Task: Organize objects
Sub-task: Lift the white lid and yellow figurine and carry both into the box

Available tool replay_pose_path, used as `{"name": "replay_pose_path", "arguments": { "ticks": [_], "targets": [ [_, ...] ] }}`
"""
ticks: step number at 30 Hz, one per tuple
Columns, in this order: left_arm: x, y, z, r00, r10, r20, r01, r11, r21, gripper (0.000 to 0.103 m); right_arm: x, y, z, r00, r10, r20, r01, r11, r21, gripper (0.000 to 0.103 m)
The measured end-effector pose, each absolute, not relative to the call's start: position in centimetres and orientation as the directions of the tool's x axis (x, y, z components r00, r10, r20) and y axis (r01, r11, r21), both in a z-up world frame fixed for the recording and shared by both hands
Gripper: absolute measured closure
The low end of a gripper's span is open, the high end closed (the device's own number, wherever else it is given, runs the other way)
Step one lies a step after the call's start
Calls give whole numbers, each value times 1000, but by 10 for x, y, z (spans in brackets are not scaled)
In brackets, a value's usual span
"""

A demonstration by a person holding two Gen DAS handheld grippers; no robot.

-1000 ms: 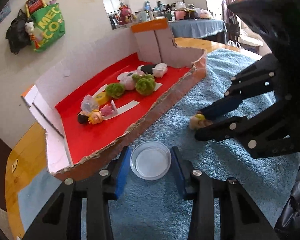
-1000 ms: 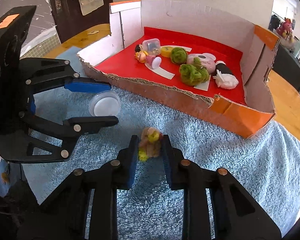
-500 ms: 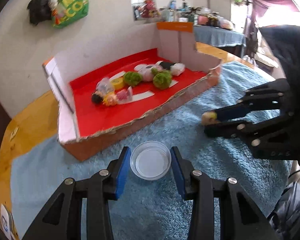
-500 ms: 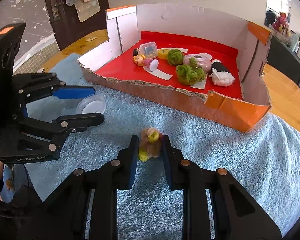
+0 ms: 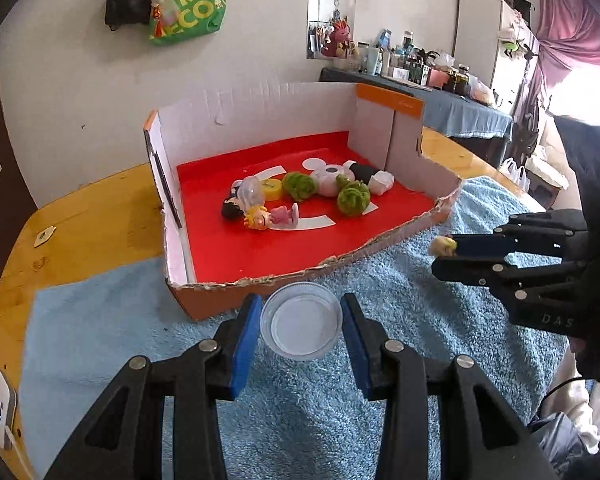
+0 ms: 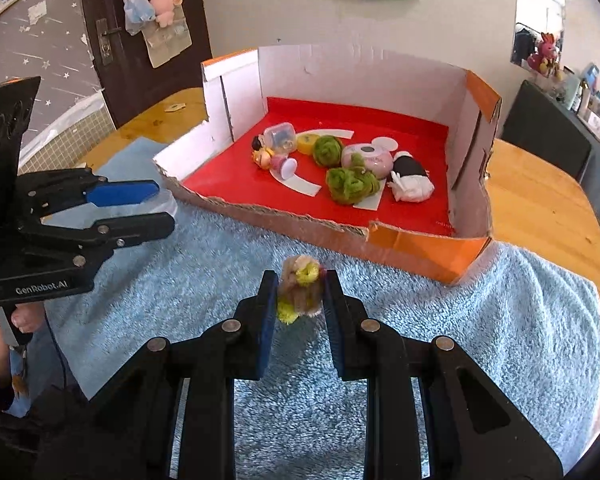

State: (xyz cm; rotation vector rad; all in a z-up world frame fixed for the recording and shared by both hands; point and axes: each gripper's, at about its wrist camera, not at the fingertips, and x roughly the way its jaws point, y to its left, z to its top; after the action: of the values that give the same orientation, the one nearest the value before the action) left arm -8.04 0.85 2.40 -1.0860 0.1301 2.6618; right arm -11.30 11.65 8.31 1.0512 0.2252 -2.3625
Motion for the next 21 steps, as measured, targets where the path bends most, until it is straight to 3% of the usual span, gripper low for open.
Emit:
{"name": "replay_pose_path", "arguments": {
  "ticks": [21],
  "targets": [
    [-106,9,40,-714,202,-671,-229,-972,-49,60,-129,106,110,-576,-443,-687,556,-828,68,81]
  ]
}}
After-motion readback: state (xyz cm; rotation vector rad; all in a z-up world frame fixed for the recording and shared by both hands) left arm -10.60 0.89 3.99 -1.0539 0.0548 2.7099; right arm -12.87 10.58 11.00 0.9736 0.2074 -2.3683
